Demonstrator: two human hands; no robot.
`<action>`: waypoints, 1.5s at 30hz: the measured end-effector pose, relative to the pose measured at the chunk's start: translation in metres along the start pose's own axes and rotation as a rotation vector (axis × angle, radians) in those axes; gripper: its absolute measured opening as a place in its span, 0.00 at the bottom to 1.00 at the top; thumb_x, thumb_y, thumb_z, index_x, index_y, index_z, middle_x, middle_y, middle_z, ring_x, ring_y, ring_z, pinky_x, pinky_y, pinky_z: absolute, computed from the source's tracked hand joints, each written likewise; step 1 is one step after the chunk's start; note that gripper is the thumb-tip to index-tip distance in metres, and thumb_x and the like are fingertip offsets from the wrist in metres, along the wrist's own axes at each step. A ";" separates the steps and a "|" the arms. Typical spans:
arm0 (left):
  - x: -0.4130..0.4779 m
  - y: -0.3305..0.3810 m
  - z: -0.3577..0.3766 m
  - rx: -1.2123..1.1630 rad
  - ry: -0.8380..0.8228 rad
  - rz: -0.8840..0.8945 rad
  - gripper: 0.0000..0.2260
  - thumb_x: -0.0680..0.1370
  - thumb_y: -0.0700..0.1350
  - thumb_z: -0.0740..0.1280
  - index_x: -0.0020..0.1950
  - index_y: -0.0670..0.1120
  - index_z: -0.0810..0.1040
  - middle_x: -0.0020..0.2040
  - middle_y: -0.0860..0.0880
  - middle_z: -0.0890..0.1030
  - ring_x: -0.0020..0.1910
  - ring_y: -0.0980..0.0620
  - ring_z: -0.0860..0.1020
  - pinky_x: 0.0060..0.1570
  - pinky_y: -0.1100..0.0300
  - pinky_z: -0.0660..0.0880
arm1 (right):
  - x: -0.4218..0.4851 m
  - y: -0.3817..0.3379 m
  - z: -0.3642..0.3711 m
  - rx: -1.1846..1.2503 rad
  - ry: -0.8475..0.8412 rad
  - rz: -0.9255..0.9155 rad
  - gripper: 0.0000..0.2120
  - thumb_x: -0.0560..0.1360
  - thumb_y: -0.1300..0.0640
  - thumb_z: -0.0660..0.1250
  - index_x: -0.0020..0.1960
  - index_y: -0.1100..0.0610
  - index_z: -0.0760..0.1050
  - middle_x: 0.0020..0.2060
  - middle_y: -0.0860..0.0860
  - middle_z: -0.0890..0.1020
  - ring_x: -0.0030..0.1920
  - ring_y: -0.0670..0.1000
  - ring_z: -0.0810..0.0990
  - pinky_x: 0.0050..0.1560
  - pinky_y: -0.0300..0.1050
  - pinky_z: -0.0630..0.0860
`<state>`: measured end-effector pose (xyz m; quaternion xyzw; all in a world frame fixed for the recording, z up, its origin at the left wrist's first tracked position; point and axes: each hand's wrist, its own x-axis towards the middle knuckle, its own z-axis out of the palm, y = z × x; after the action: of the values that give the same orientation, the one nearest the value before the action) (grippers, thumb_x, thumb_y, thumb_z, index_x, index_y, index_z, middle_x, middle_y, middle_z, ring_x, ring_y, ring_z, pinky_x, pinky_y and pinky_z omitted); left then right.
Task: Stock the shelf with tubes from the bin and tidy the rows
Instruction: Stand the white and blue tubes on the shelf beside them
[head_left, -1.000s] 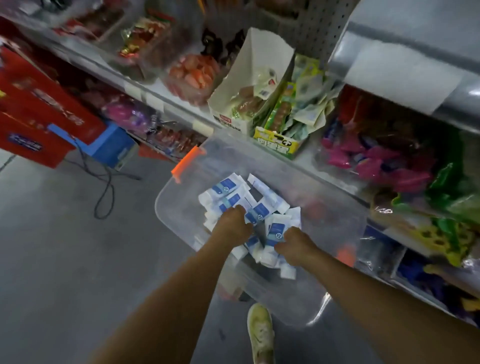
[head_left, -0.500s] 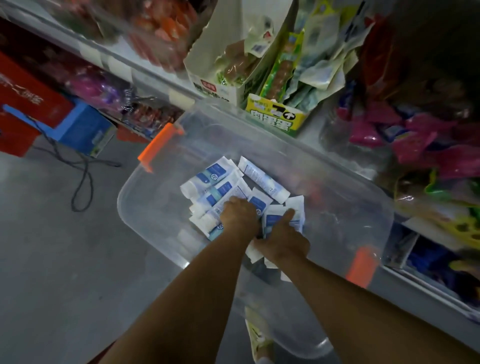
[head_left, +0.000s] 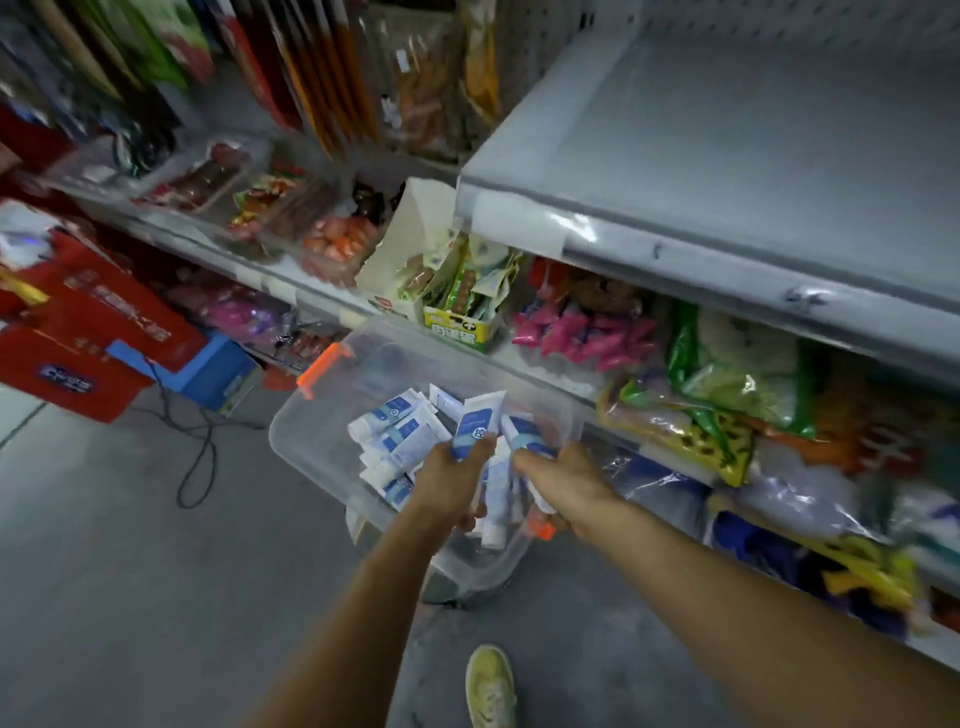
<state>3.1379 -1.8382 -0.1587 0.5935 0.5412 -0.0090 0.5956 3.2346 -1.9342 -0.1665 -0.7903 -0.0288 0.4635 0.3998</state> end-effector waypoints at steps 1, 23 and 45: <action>-0.024 0.006 0.010 -0.057 -0.001 0.015 0.19 0.78 0.59 0.63 0.52 0.42 0.75 0.36 0.43 0.77 0.26 0.49 0.74 0.26 0.61 0.70 | -0.018 0.003 -0.019 0.007 0.003 -0.030 0.20 0.71 0.49 0.68 0.53 0.65 0.73 0.32 0.58 0.77 0.18 0.48 0.72 0.17 0.32 0.61; -0.452 0.139 0.303 -0.171 -0.380 0.609 0.08 0.80 0.46 0.58 0.49 0.45 0.75 0.39 0.45 0.76 0.33 0.51 0.72 0.29 0.61 0.67 | -0.400 0.128 -0.447 0.407 0.363 -0.471 0.11 0.76 0.55 0.59 0.46 0.61 0.74 0.29 0.59 0.75 0.22 0.52 0.68 0.22 0.35 0.59; -0.506 0.308 0.394 -0.096 -0.545 1.223 0.16 0.77 0.43 0.69 0.62 0.51 0.68 0.53 0.51 0.78 0.50 0.50 0.79 0.42 0.49 0.83 | -0.449 -0.004 -0.648 0.345 0.805 -0.940 0.12 0.74 0.63 0.69 0.55 0.56 0.71 0.50 0.53 0.80 0.50 0.54 0.81 0.54 0.56 0.80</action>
<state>3.3797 -2.3493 0.2732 0.7427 -0.0625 0.2046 0.6346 3.4701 -2.5103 0.3171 -0.7300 -0.1446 -0.0961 0.6610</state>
